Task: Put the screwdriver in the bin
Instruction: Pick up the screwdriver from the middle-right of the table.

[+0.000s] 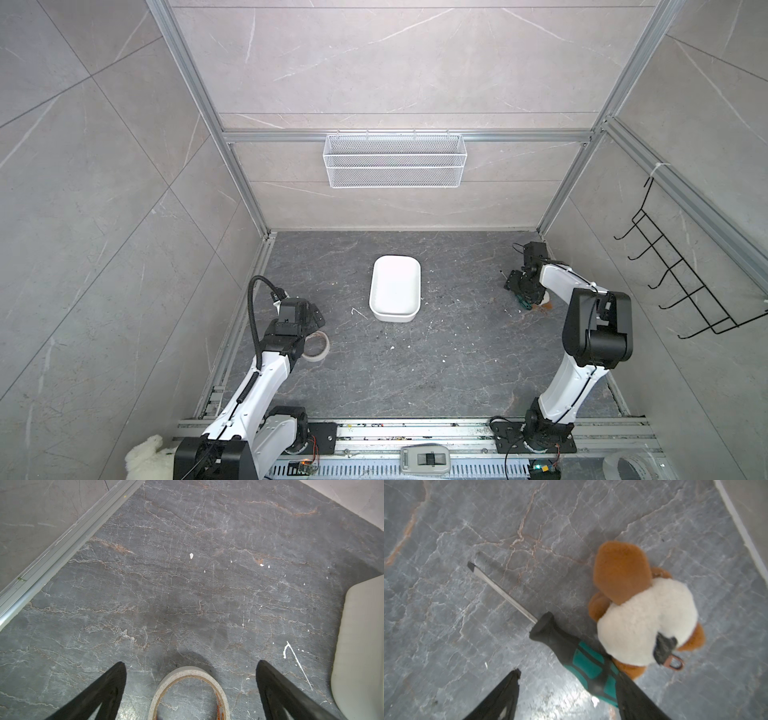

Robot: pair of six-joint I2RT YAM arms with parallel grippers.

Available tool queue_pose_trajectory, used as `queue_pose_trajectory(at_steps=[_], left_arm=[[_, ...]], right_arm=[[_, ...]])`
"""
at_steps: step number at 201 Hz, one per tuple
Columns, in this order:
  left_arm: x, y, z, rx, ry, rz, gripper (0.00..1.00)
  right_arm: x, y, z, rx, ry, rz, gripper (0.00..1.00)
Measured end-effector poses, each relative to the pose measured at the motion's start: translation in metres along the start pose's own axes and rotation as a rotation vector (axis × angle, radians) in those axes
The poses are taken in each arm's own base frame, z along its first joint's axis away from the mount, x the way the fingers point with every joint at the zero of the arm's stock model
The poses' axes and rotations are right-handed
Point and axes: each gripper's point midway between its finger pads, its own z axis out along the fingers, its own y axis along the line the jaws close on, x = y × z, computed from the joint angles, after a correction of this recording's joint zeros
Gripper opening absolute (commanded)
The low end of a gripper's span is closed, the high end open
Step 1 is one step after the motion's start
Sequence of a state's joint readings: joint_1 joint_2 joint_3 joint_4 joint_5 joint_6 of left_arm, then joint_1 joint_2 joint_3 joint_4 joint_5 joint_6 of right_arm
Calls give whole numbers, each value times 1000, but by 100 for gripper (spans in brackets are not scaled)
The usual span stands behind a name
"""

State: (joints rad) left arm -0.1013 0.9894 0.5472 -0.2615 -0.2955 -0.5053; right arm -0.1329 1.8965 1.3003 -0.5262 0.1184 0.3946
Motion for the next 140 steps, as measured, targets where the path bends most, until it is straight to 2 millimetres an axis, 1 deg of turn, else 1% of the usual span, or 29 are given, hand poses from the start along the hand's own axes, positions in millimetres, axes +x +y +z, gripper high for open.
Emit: queue_pose_trajectory(at_steps=[20, 33, 46, 73, 79, 92, 102, 110, 114, 120, 135, 140], left_arm=[[1, -3, 0, 19, 5, 1, 100], [2, -5, 0, 31, 10, 3, 99], [2, -7, 0, 38, 14, 3, 99], [2, -8, 1, 44, 13, 2, 99], [2, -8, 1, 45, 12, 2, 99], [1, -9, 1, 48, 10, 1, 99], [1, -9, 1, 50, 10, 1, 100], [1, -10, 1, 52, 11, 1, 99], [1, -10, 1, 53, 11, 1, 99], [1, -10, 1, 53, 12, 1, 99], [1, -10, 1, 53, 11, 0, 99], [1, -10, 1, 52, 11, 0, 98]], right_arm=[[-1, -2, 6, 15, 4, -2, 72], [2, -2, 9, 12, 16, -2, 69], [7, -1, 12, 5, 31, -4, 62], [14, 3, 16, -8, 53, -12, 60], [15, 4, 16, -9, 55, -15, 57], [18, 7, 16, -10, 58, -27, 55], [19, 11, 15, -12, 57, -41, 49], [20, 14, 15, -13, 57, -50, 48], [21, 15, 15, -14, 56, -55, 44], [22, 16, 15, -12, 57, -62, 41], [24, 19, 16, -10, 59, -76, 39], [24, 19, 16, -8, 59, -79, 36]])
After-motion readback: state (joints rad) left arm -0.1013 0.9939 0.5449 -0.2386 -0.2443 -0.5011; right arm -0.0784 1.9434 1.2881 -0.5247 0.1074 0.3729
